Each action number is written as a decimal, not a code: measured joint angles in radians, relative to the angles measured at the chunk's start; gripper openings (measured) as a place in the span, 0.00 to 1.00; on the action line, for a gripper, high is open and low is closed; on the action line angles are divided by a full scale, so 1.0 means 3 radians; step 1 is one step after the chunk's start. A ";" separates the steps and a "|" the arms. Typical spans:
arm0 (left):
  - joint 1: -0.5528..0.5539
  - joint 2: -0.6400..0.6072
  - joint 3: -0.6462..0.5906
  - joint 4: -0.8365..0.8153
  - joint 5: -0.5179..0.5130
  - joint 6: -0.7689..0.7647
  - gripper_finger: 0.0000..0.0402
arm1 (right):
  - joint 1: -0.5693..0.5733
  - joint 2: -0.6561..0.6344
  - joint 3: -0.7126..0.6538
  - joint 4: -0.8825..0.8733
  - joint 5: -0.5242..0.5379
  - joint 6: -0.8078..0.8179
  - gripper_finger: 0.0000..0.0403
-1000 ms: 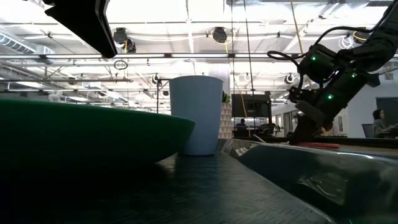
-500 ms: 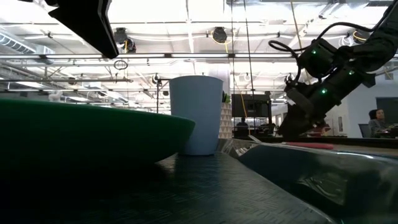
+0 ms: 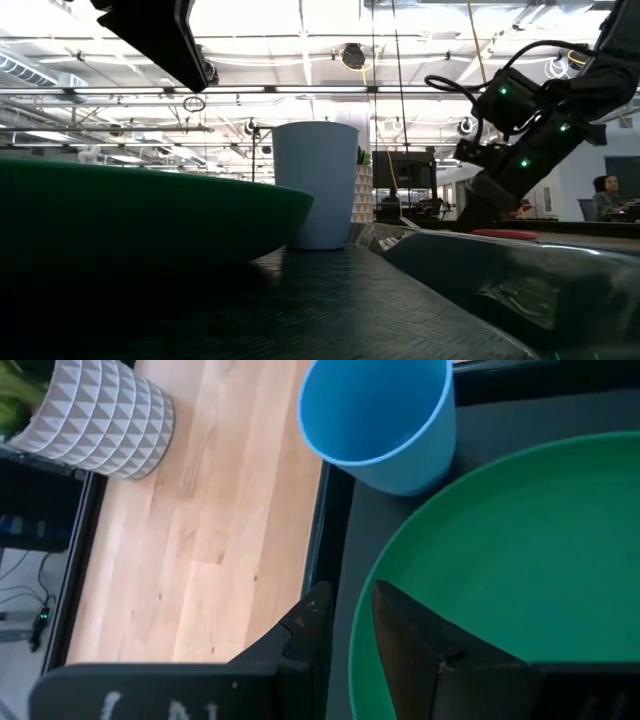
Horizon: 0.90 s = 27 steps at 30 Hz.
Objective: Pick and place plate/cup/fork/spoon on tray
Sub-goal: Put the red fork on the black tray to the left of the green plate
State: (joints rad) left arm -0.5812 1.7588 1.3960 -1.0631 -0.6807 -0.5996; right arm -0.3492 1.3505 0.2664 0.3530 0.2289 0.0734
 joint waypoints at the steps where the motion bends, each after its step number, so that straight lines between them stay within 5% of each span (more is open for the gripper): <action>1: 0.0000 0.0000 0.0000 0.0005 0.0000 0.0013 0.20 | 0.0000 0.0028 0.0000 0.0010 0.0004 -0.0032 0.54; 6: 0.0012 0.0000 0.0000 0.0049 -0.0001 0.0067 0.20 | -0.0004 0.0121 0.0001 0.0028 -0.0078 -0.0040 0.42; 15: 0.0036 0.0000 0.0000 0.0052 -0.0001 0.0060 0.20 | -0.0007 0.0105 -0.0005 0.0174 -0.0068 0.0054 0.06; 27: 0.0101 0.0000 0.0000 0.0063 -0.0039 -0.0071 0.20 | 0.0022 -0.0148 -0.0016 0.0513 -0.0069 0.0197 0.07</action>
State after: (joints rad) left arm -0.5507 1.7588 1.3960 -1.0443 -0.6925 -0.6211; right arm -0.3426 1.3060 0.2615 0.5069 0.2082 0.1326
